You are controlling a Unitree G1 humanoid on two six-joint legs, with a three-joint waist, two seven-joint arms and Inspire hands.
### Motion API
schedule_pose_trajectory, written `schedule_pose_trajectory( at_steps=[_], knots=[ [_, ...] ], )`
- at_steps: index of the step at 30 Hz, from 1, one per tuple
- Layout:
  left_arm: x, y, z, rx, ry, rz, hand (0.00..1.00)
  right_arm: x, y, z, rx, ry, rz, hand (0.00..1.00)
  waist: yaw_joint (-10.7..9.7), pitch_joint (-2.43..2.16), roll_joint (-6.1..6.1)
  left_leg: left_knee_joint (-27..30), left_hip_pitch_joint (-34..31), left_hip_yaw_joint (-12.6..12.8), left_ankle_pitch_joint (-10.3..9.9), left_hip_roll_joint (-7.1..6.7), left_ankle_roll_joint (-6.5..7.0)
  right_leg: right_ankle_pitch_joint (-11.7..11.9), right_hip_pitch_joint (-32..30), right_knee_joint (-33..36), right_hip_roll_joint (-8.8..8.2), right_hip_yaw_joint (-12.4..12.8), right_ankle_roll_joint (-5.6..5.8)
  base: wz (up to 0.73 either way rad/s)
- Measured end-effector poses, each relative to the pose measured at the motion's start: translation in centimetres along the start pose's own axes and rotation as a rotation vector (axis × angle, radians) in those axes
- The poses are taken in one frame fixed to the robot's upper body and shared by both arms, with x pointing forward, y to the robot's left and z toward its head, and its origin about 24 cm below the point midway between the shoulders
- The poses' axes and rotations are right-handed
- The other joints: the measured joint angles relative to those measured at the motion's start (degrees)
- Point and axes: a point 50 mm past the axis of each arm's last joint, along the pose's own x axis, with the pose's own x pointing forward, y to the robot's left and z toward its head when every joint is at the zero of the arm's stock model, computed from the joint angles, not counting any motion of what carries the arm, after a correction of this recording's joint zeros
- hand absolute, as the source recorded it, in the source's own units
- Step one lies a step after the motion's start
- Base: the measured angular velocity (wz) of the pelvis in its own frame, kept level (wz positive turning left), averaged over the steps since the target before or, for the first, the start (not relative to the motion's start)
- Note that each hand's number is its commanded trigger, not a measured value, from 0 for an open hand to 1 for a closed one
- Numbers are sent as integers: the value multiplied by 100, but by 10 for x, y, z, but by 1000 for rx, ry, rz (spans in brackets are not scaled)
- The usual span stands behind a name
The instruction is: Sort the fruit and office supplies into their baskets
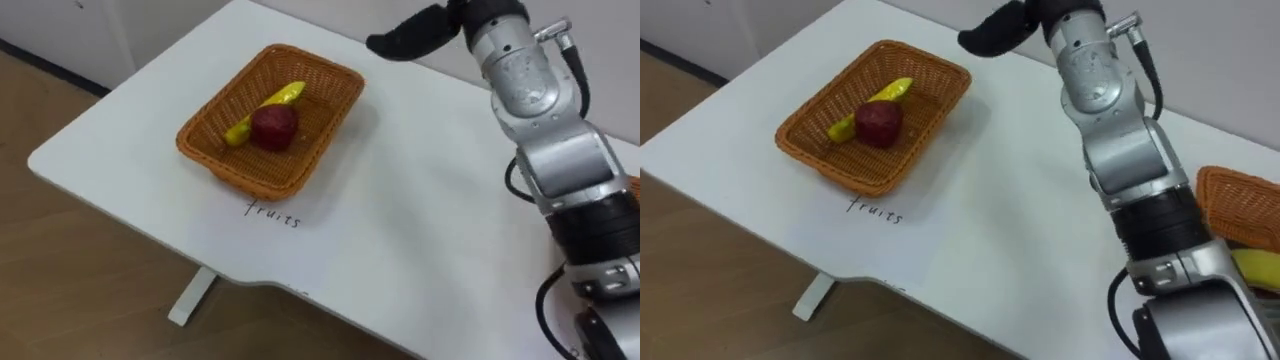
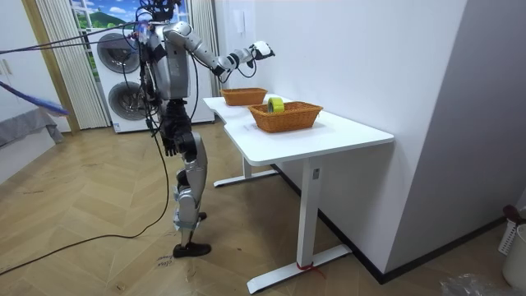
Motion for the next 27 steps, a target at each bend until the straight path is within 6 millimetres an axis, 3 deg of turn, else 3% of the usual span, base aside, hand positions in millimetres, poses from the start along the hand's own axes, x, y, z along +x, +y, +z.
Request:
schedule_pose_trajectory(
  at_steps=[7,9,13,16,22,27],
  knots=[
    [0,-2,5,-14,-28,-7,0,-3,-45,13,6,-64,-153,0,-443,-15,94,-67,163,301,-11,53,14,7,-1,25,8,266,-10,-20],
    [0,-2,3,-19,-22,-12,0,-4,-57,13,10,-65,-210,0,-593,-50,160,-131,270,387,-11,70,15,6,7,87,5,347,-9,-19],
    [0,-3,1,-44,-19,-15,0,-11,-61,8,55,-58,-251,0,-715,-66,195,-237,481,640,-12,120,12,7,35,97,35,594,-11,-34],
    [0,0,-1,-42,-13,-5,0,-20,-66,8,95,-73,-274,0,-914,-67,188,-250,494,769,-15,146,10,18,-15,101,57,728,-28,-22],
    [-1,4,-8,-48,-15,8,0,-43,-101,-20,265,-13,-458,0,-1119,-62,149,-305,634,909,-38,173,7,28,16,100,83,878,-41,-12],
    [-3,5,-16,-53,-17,29,0,-85,-122,-56,303,90,-629,0,-1479,-55,182,-297,643,984,-76,225,-16,33,3,92,132,930,-51,-7]
  ],
)
